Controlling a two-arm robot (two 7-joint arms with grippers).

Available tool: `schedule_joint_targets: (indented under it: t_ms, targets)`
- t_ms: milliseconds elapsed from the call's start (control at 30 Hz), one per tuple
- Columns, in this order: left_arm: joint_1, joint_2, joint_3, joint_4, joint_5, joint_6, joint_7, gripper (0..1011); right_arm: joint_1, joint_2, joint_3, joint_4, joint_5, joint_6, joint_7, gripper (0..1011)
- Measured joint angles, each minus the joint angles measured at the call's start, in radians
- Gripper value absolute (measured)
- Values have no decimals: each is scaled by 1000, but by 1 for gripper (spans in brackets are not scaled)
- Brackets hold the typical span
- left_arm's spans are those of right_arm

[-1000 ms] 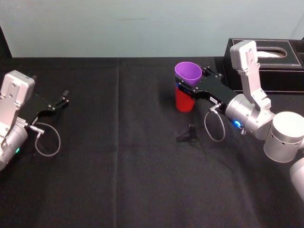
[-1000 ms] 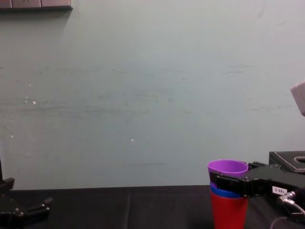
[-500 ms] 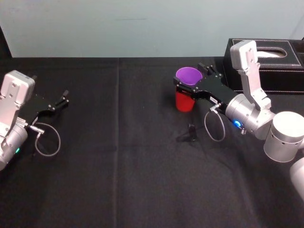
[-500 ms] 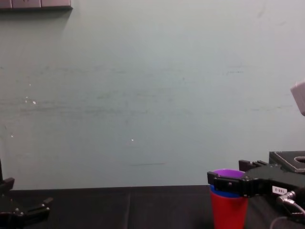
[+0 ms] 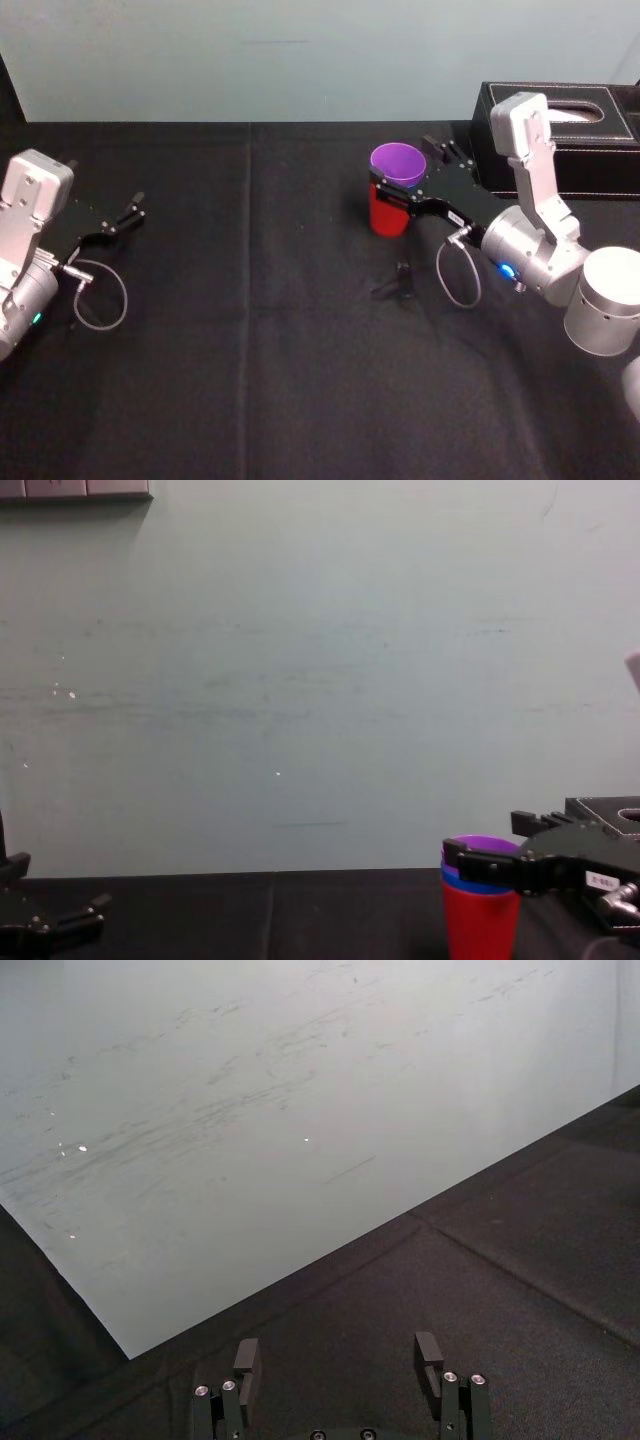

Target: Stack the three plastic cups sequentially using one hand.

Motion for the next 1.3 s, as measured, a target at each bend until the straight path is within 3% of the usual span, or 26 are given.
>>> schedule_joint_targets:
  t_ms: [367, 700, 1300]
  targets:
    - [0, 0, 0, 0, 0, 0, 0, 1005, -118, 24, 33, -114, -13, -4, -39, 1002]
    - [0, 0, 0, 0, 0, 0, 0, 1005, -221, 3, 79, -158, -30, -58, -89, 1002]
    - [0, 0, 0, 0, 0, 0, 0, 1005, -294, -34, 126, -182, -90, -98, -127, 1002]
